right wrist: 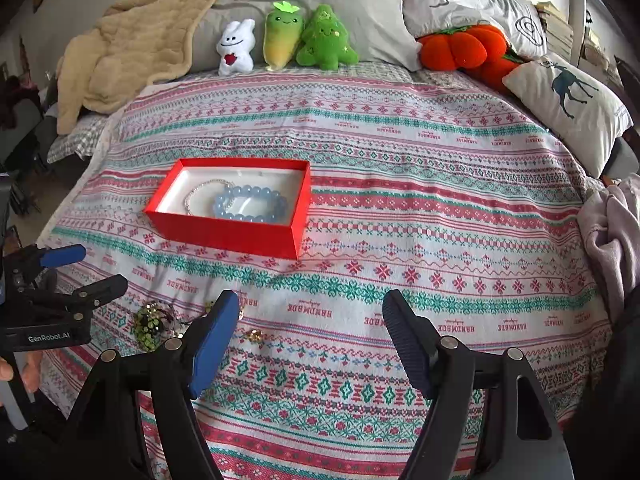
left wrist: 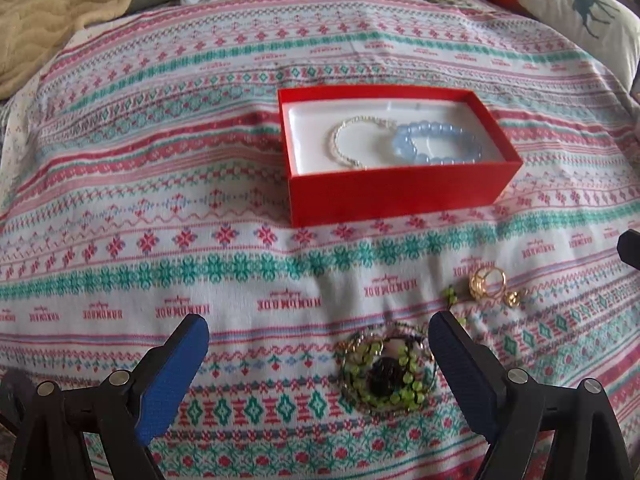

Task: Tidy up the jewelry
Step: 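Move the left tool to the green beaded bracelet and grasp it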

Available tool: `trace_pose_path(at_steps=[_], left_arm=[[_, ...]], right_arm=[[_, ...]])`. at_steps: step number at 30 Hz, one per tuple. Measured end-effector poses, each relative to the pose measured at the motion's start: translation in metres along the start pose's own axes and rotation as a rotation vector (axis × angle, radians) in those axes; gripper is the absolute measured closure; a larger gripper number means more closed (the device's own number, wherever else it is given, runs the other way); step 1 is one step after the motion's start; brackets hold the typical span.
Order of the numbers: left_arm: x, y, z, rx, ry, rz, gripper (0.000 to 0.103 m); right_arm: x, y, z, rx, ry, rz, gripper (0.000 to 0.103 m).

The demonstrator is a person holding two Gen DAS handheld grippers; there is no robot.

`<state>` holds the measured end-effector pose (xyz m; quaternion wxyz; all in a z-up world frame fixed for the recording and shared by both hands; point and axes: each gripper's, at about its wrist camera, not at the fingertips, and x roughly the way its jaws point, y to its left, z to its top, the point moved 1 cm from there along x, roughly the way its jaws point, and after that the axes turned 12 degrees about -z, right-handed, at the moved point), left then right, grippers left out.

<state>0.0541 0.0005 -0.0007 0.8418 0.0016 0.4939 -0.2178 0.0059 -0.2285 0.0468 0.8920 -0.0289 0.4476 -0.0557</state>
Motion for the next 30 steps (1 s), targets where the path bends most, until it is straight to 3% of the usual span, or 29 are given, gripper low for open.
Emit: trace_pose_path(at_steps=[13, 16, 20, 24, 30], left_arm=[[0.012, 0.025, -0.049, -0.065, 0.100, -0.059, 0.011], [0.010, 0.031, -0.056, -0.081, 0.107, -0.081, 0.015], [0.009, 0.033, -0.058, -0.111, 0.124, -0.138, 0.031], [0.009, 0.027, -0.051, -0.130, 0.128, -0.214, 0.058], [0.018, 0.006, -0.038, -0.135, 0.135, -0.279, 0.073]], right_arm=[[0.012, 0.017, -0.039, -0.109, 0.072, -0.004, 0.026], [0.020, 0.022, -0.043, -0.142, 0.118, -0.036, 0.026], [0.026, 0.029, -0.042, -0.150, 0.152, -0.021, 0.026], [0.026, 0.038, -0.039, -0.174, 0.152, -0.030, 0.026], [0.029, 0.047, -0.034, -0.184, 0.162, -0.018, 0.026]])
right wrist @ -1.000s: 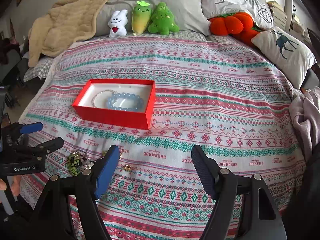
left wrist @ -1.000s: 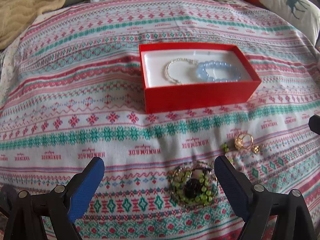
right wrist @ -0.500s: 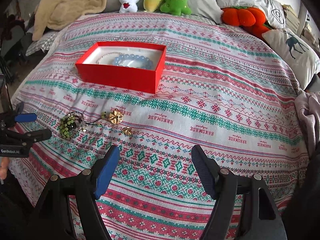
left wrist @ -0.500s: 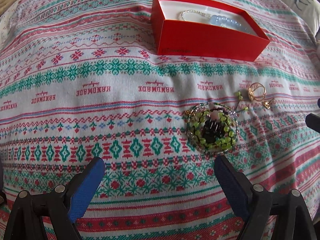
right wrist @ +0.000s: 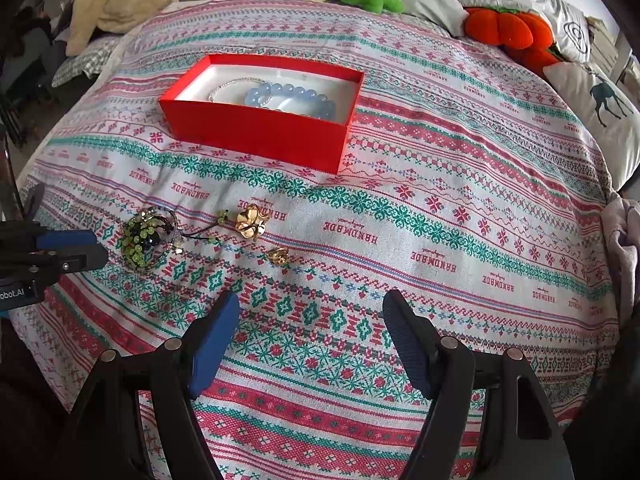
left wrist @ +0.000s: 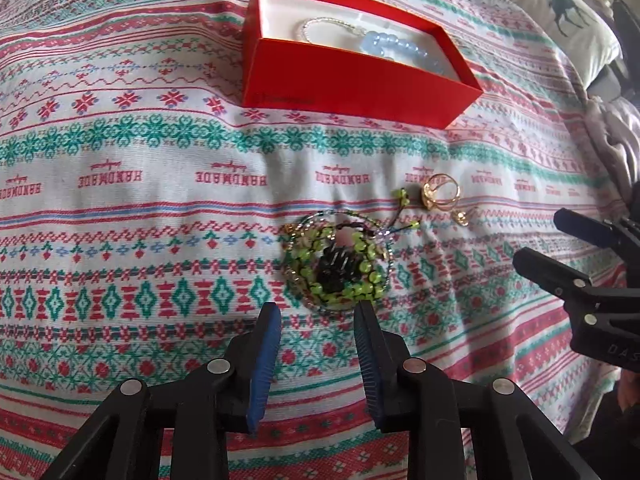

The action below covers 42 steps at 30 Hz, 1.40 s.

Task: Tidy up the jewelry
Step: 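Move the left tool to the green beaded bracelet and grasp it, then lift the green bracelet with the left tool while the right tool grasps the thin dark beaded bracelet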

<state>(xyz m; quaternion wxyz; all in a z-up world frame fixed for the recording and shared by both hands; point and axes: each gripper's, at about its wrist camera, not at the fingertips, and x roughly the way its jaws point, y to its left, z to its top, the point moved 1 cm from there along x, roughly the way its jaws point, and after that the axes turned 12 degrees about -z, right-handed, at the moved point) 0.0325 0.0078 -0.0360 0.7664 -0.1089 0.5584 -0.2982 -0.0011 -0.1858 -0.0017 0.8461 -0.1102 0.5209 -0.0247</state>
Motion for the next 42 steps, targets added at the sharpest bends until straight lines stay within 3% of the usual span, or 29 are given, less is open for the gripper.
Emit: trace_pose_path(at_steps=[6, 12, 13, 15, 16, 25, 31, 40, 42], left_arm=[[0.015, -0.011, 0.009, -0.012, 0.017, -0.028, 0.074], [0.035, -0.016, 0.017, -0.027, 0.035, 0.018, 0.074], [0.036, -0.017, 0.018, -0.022, 0.033, 0.031, 0.077], [0.038, -0.021, 0.020, -0.005, 0.037, 0.059, 0.097], [0.038, -0.022, 0.020, -0.004, 0.039, 0.057, 0.097], [-0.008, -0.025, 0.025, -0.002, -0.030, -0.063, 0.100], [-0.038, -0.020, 0.027, -0.024, -0.078, -0.144, 0.100], [-0.035, 0.028, 0.019, -0.091, -0.058, 0.004, 0.100], [-0.034, 0.037, 0.015, -0.099, -0.051, 0.029, 0.101]], right_arm=[[0.001, 0.002, 0.004, 0.006, 0.003, 0.007, 0.026], [0.005, -0.001, 0.005, 0.030, 0.022, 0.023, 0.026], [0.006, -0.002, 0.005, 0.034, 0.025, 0.025, 0.026], [0.006, -0.004, 0.005, 0.042, 0.029, 0.022, 0.026], [0.007, -0.005, 0.005, 0.046, 0.030, 0.021, 0.026], [0.002, -0.011, 0.007, 0.083, 0.022, 0.046, 0.026], [0.000, -0.004, 0.012, 0.098, 0.028, 0.110, 0.026], [0.005, 0.020, 0.021, 0.104, 0.056, 0.212, 0.027], [0.008, 0.027, 0.023, 0.106, 0.064, 0.255, 0.035]])
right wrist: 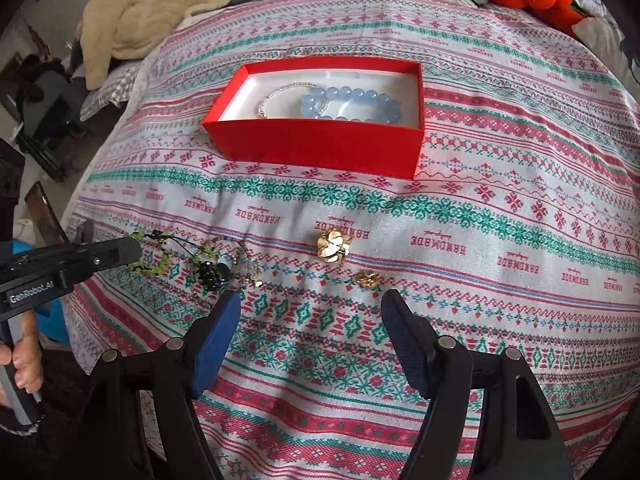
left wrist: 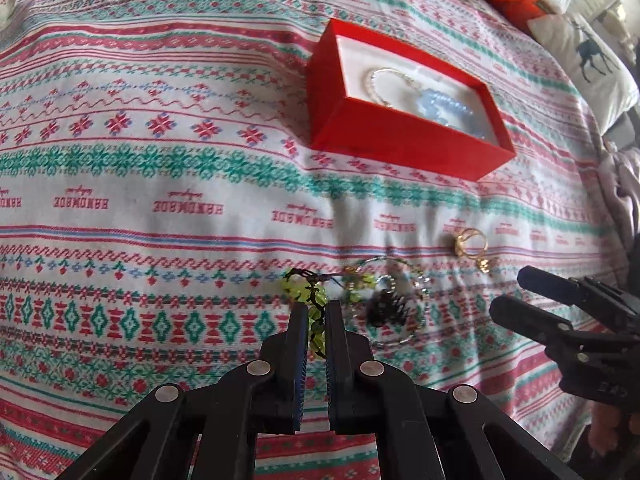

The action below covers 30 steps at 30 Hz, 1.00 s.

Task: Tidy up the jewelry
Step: 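Lift the green bracelet with the left tool while the right tool grasps the thin dark beaded bracelet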

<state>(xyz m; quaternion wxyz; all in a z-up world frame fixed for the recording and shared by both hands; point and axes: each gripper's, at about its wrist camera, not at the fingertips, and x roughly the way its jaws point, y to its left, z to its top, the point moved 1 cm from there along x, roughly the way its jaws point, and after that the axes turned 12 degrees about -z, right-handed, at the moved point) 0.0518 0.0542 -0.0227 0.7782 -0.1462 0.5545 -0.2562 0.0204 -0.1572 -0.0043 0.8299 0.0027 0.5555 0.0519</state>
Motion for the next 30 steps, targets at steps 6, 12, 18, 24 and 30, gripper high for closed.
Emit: trace_pose_path(at_steps=[6, 12, 18, 24, 30], left_arm=[[-0.002, 0.018, -0.010, -0.023, 0.012, 0.024, 0.101], [-0.007, 0.024, -0.012, -0.026, 0.007, 0.035, 0.100], [-0.009, 0.036, -0.016, -0.036, 0.017, 0.053, 0.100], [-0.002, 0.035, -0.013, -0.045, 0.025, 0.070, 0.100], [-0.010, 0.027, -0.009, -0.037, -0.001, 0.042, 0.100]], right_arm=[[0.020, 0.019, 0.003, 0.006, 0.079, 0.100, 0.067], [0.031, 0.031, 0.014, 0.030, 0.074, 0.105, 0.075], [0.046, 0.034, 0.028, 0.054, 0.079, 0.106, 0.079], [0.059, 0.043, 0.031, 0.019, 0.077, 0.094, 0.093], [0.051, 0.042, 0.035, 0.014, 0.049, 0.090, 0.094]])
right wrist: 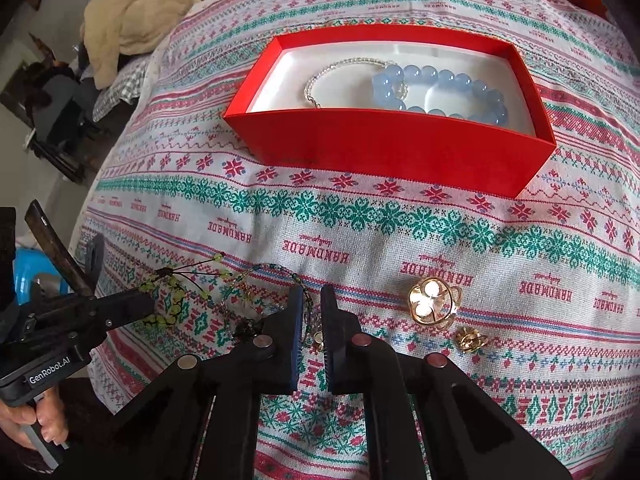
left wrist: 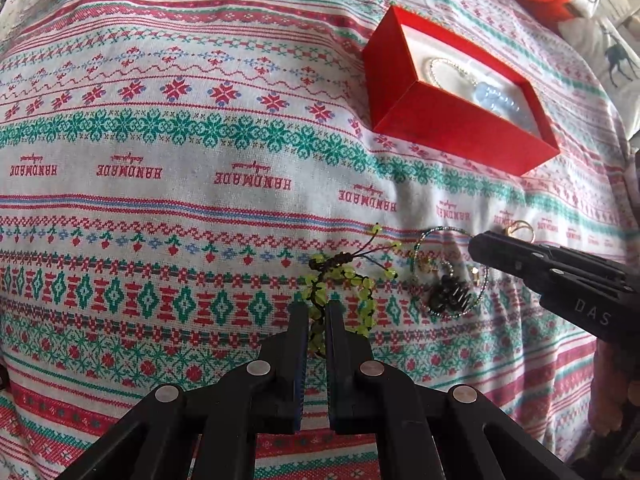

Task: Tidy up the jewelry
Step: 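Lift the green bracelet with the left tool while the right tool grasps the thin dark beaded bracelet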

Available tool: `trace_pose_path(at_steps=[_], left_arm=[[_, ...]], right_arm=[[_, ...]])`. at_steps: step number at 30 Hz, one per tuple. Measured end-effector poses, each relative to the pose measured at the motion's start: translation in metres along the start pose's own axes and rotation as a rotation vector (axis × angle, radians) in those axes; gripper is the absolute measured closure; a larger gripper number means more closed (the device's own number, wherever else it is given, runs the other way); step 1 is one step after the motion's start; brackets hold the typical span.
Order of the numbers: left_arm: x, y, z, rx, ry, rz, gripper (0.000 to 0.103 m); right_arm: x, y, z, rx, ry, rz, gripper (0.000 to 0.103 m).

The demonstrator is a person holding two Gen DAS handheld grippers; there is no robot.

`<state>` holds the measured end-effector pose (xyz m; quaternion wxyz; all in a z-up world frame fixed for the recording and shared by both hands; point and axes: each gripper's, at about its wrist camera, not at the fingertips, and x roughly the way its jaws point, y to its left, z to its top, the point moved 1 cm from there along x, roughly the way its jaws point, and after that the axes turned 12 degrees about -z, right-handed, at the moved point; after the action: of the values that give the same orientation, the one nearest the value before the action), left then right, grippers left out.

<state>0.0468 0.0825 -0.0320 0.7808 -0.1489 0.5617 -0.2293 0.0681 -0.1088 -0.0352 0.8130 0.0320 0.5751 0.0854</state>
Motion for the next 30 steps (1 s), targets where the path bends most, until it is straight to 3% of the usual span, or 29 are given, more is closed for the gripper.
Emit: trace_pose_path(at_steps=[15, 30], left_arm=[[-0.035, -0.046, 0.024, 0.074, -0.112, -0.099, 0.100], [-0.021, -0.101, 0.074, 0.137, -0.187, -0.168, 0.100]], right_arm=[[-0.086, -0.022, 0.005, 0.035, -0.170, 0.061, 0.094], [-0.115, -0.063, 0.040, 0.170, -0.278, 0.116, 0.094]])
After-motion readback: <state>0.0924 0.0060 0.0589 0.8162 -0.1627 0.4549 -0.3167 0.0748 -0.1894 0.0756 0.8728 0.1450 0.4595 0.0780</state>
